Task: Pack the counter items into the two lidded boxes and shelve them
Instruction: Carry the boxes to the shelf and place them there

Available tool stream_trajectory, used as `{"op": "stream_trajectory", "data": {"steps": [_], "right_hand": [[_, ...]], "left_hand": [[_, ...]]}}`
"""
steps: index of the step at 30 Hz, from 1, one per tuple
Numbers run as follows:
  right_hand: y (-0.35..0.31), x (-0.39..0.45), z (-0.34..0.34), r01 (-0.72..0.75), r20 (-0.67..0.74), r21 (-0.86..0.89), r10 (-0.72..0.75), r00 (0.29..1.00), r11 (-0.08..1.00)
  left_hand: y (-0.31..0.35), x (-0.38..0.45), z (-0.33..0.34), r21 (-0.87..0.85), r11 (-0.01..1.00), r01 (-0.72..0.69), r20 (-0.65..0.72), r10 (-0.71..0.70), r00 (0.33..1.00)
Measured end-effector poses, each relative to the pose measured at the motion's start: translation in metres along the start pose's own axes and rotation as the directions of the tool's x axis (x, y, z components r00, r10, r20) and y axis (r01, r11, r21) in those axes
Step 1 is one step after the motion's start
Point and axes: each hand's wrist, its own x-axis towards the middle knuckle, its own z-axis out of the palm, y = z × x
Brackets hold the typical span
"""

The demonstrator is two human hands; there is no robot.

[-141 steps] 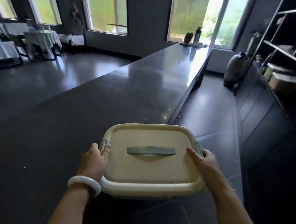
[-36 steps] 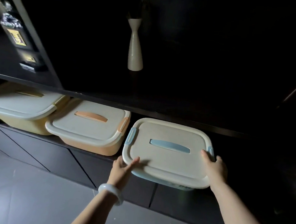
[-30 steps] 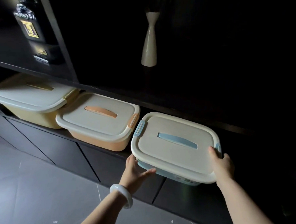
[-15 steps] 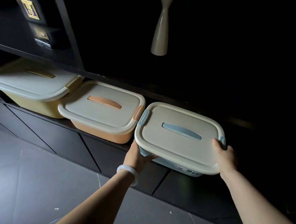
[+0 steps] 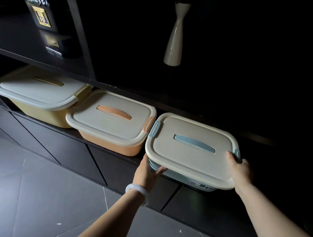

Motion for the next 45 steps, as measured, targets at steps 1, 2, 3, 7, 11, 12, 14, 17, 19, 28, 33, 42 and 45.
{"op": "stream_trajectory", "data": {"steps": [1,2,3,7,11,12,14,17,19,28,33,42,45], "right_hand": [[0.000,0.000,0.000,0.001,-0.001,-0.004,-0.001,1.000,1.000],[0.000,0.001,0.000,0.002,-0.001,-0.008,-0.002,1.000,1.000],[0.000,0.001,0.000,0.004,0.001,-0.011,-0.004,1.000,1.000],[0.001,0.003,0.000,0.010,0.006,-0.023,-0.010,1.000,1.000],[0.001,0.003,0.000,0.019,0.008,-0.044,-0.019,1.000,0.999],[0.000,0.003,0.000,0.023,0.009,-0.047,-0.023,1.000,0.999],[0.000,0.003,-0.001,0.028,0.014,-0.052,-0.028,1.000,0.998],[-0.001,0.003,-0.001,0.025,0.018,-0.061,-0.024,1.000,0.998],[-0.001,0.002,-0.002,0.024,0.015,-0.059,-0.023,1.000,0.998],[0.000,0.001,0.000,0.021,-0.001,-0.015,-0.021,1.000,1.000],[-0.001,0.003,0.001,0.020,0.001,-0.008,-0.020,1.000,1.000],[-0.006,0.002,0.001,0.012,-0.012,-0.033,-0.013,1.000,0.999],[-0.005,0.002,0.001,0.006,-0.013,-0.026,-0.006,1.000,1.000]], "left_hand": [[0.003,-0.005,0.000,-0.037,0.999,-0.021,0.004,0.021,1.000],[0.004,-0.010,0.000,-0.064,0.997,-0.038,0.008,0.038,0.999],[0.004,-0.014,0.000,-0.078,0.996,-0.044,0.013,0.045,0.999],[0.005,-0.023,-0.004,-0.116,0.992,0.042,-0.071,-0.051,0.996],[0.015,-0.021,-0.009,-0.494,0.850,0.182,0.016,-0.200,0.980],[0.017,-0.021,-0.009,-0.566,0.795,0.219,0.052,-0.230,0.972],[0.019,-0.019,-0.009,-0.662,0.698,0.271,0.114,-0.264,0.958],[0.021,-0.016,-0.008,-0.712,0.635,0.301,0.141,-0.290,0.946],[0.021,-0.015,-0.007,-0.729,0.617,0.296,0.139,-0.290,0.947],[0.023,-0.018,-0.004,-0.751,0.614,0.244,0.095,-0.266,0.959],[0.023,-0.016,-0.003,-0.748,0.623,0.230,0.089,-0.249,0.964],[0.023,-0.007,-0.005,-0.745,0.626,0.232,0.100,-0.238,0.966],[0.025,-0.007,-0.005,-0.752,0.615,0.237,0.107,-0.240,0.965]]}}
